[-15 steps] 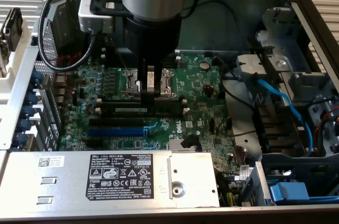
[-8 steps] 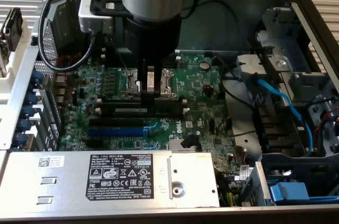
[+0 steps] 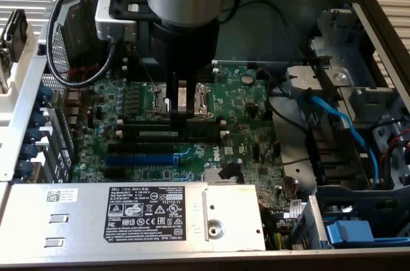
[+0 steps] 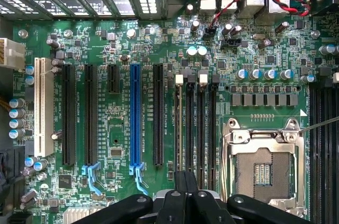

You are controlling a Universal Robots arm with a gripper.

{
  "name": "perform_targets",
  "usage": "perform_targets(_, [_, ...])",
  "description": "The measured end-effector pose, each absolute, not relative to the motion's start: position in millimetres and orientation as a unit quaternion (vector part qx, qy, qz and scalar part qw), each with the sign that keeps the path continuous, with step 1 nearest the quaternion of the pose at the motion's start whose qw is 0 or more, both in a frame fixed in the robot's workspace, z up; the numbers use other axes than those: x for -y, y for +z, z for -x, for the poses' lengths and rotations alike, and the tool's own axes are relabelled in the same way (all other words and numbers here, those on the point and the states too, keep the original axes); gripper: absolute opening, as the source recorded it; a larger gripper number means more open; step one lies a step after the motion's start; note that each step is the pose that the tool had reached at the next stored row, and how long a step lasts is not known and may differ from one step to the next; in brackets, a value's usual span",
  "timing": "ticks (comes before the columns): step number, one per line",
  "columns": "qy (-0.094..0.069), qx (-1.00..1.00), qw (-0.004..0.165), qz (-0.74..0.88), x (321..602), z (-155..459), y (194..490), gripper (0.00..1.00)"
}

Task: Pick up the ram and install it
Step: 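Press down the ram until it locks into place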

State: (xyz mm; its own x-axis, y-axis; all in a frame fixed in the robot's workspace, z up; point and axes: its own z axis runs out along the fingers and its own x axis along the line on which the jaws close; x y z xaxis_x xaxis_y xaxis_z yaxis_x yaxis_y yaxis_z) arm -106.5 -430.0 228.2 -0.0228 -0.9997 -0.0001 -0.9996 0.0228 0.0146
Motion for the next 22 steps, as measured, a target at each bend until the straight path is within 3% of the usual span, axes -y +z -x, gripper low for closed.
perform_targets(22, [-0.005,0.715,0.005,-0.699,430.0,106.6,236.0,0.1])
